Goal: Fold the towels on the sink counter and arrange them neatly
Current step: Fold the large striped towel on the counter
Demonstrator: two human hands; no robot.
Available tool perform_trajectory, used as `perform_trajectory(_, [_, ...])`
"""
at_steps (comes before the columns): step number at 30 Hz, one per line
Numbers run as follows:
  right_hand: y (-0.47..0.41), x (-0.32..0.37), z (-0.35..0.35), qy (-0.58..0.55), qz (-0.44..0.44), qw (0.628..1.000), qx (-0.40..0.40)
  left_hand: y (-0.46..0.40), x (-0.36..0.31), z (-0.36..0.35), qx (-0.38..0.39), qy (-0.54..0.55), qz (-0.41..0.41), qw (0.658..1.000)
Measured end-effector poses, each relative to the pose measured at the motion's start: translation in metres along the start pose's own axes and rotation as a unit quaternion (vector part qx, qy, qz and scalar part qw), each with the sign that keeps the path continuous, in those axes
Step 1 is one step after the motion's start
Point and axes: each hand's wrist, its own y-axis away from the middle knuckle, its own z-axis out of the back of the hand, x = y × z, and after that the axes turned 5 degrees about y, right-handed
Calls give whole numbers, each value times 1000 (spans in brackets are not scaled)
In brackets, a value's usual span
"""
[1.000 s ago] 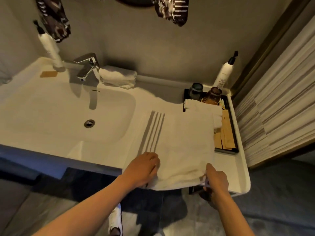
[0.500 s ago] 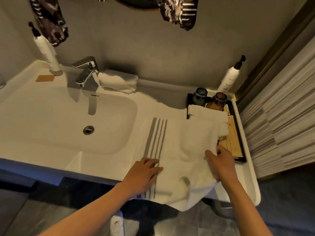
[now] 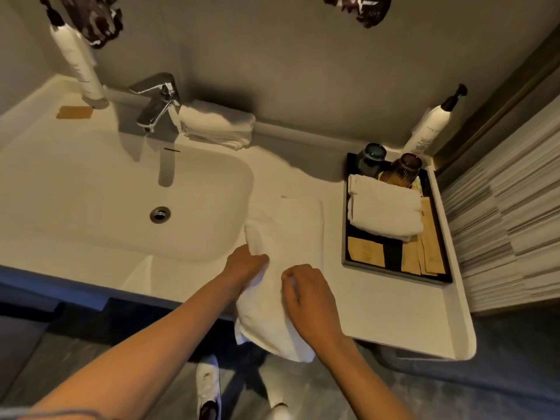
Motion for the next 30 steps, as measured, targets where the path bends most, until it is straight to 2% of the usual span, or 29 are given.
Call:
perform_trajectory(2, [22,-17,-13,124,70,990,11,-6,7,7,-40,-169,-61,983])
perform_trajectory(4, [35,-29,-23,194,103,975,41,-11,14,21,-65,-272,-100,955])
perform_trajectory(5, [38,-33,-25,193,102,975,45,-11,18,29,-61,-264,-107,957])
perform_trajectory(7, [34,-32,-24,144,66,986,49,2,28,42,-20,-141,-104,984])
perform_trajectory(9, [23,-26,-25,97,9,993,69,25,40,48,81,9,-56,995])
perform_trajectory(11, [17,-19,-33,132,3,988,83,45,52,46,186,26,-43,981])
perform_trajectory(12, [16,-16,-38,156,11,983,95,48,55,42,194,-18,-67,978])
perform_trajectory(13, [17,-14,-45,171,12,980,101,45,59,37,169,-71,-97,978])
perform_trajectory(15, [12,-13,-49,187,2,978,97,34,53,29,85,-85,-142,982])
perform_trajectory(17, [-10,-12,-46,189,-19,976,104,24,36,23,15,-25,-179,983])
perform_trajectory(21, [-85,-20,-38,152,-131,974,102,-7,-15,18,-19,155,-157,975])
perform_trajectory(24, [-102,-21,-34,142,-165,967,131,-21,-27,10,-43,128,-150,979])
perform_trajectory(25, [-99,-21,-36,150,-161,965,143,-19,-23,10,-20,132,-148,980])
perform_trajectory(28, [-90,-27,-39,128,-152,966,163,-10,0,12,143,183,-84,969])
perform_trajectory(30, [-94,-28,-34,104,-157,967,171,-2,10,24,190,86,-66,976])
